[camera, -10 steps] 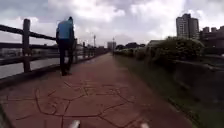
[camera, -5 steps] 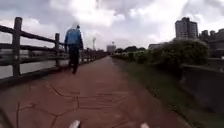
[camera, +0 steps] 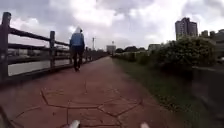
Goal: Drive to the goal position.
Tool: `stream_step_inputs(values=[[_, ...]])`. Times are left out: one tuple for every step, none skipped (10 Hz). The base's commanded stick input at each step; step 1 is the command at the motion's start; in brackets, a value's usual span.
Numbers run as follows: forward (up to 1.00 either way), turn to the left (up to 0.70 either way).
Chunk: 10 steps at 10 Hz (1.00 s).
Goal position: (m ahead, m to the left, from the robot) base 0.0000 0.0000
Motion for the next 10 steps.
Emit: stream_step_inputs(values=[[0.70,0.02],[0.70,0.02],[0.70,0.02],[0.70,0.02],[0.70,0.02],[0.70,0.02],[0.70,0.02],[0.70,0.02],[0.70,0.02],[0.70,0.02]])
